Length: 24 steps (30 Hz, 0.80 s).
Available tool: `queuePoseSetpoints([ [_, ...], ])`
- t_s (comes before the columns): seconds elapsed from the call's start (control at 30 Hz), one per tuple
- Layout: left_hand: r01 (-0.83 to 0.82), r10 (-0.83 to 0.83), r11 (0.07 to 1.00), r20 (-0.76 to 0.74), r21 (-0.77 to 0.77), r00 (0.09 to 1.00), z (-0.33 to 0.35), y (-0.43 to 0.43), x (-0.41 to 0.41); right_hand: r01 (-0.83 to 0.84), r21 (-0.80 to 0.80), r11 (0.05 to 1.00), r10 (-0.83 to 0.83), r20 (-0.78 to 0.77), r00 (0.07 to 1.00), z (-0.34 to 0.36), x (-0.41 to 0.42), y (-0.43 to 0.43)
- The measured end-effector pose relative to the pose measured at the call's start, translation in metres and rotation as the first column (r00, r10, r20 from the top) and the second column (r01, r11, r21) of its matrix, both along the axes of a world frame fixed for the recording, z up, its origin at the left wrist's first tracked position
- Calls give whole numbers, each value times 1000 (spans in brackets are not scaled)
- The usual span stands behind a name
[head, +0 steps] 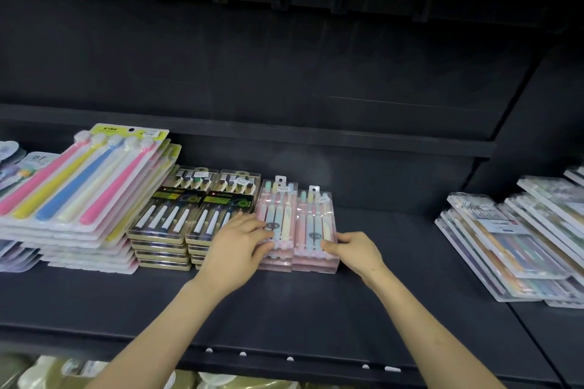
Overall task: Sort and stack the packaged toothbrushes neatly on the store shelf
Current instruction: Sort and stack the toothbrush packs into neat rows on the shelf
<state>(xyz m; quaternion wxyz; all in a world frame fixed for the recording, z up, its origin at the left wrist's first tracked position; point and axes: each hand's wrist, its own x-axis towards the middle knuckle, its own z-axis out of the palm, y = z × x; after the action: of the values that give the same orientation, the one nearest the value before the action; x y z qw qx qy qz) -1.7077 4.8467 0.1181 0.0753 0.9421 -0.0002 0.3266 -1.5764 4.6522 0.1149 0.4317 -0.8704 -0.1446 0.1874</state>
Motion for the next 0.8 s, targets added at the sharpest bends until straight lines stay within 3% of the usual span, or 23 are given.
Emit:
queuePoseSetpoints([
  [0.13, -21, 20, 1000, -27, -20, 999, -1, -1, -1, -21, -113, 993, 28, 59, 998, 5, -5, -5],
  [0.3, -40, 41, 999, 18, -14, 999, 2, -16, 7, 207, -143, 968, -151, 331, 931, 7, -19, -50],
  [0.37, 27, -26, 1000, 69, -16, 997, 6, -44, 20, 335, -126, 934, -225, 520, 824, 12, -16, -88],
  [0.43, 112, -108, 992, 77, -55, 991, 7, -83, 39, 480, -78, 874, -296, 697, 653, 18, -5, -134],
  [0.53, 183, -193, 954, -20, -238, 981, 3, -144, 72, 632, -106, 768, -323, 788, 524, 29, 20, -197],
  [0.63, 101, -287, 792, -221, -602, 932, -1, -200, 112, 637, -271, 721, -273, 734, 622, 34, 44, -238],
  [0.73, -99, -450, 411, -296, -906, 842, -1, -249, 152, 577, -397, 713, -247, 628, 738, 32, 62, -255],
  [0.77, -147, -490, 312, -292, -939, 821, -2, -263, 163, 558, -433, 708, -230, 605, 762, 31, 65, -257],
  [0.8, -180, -510, 271, -300, -945, 806, -3, -274, 174, 539, -459, 706, -216, 585, 781, 32, 68, -257],
])
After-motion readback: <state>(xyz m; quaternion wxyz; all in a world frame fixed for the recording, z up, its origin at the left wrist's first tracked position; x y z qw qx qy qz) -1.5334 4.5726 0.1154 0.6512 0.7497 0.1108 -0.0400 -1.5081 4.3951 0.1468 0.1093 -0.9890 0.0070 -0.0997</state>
